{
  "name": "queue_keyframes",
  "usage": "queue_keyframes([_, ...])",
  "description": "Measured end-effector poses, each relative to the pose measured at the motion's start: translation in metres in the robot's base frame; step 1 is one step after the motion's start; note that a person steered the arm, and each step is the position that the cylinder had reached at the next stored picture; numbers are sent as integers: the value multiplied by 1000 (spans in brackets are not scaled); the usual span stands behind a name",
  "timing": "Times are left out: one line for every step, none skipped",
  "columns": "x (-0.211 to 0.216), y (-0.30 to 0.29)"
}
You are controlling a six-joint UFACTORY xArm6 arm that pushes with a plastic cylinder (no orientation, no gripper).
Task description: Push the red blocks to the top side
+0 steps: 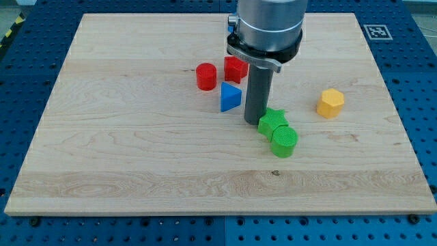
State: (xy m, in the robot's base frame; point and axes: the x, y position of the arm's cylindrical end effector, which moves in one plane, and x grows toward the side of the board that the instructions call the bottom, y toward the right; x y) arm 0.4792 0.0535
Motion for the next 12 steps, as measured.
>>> queue_keyframes([0,0])
queue_keyframes([-31,0])
queue_keyframes([-75,0])
queue_keyframes([-100,5])
queue_keyframes([-100,22])
queue_keyframes([-100,30])
queue_keyframes([-100,15])
queue_keyframes([-103,-8])
queue_keyframes([-110,-32])
queue_keyframes([-115,-56])
queue_keyframes([-119,-77])
queue_keyframes([-120,-93])
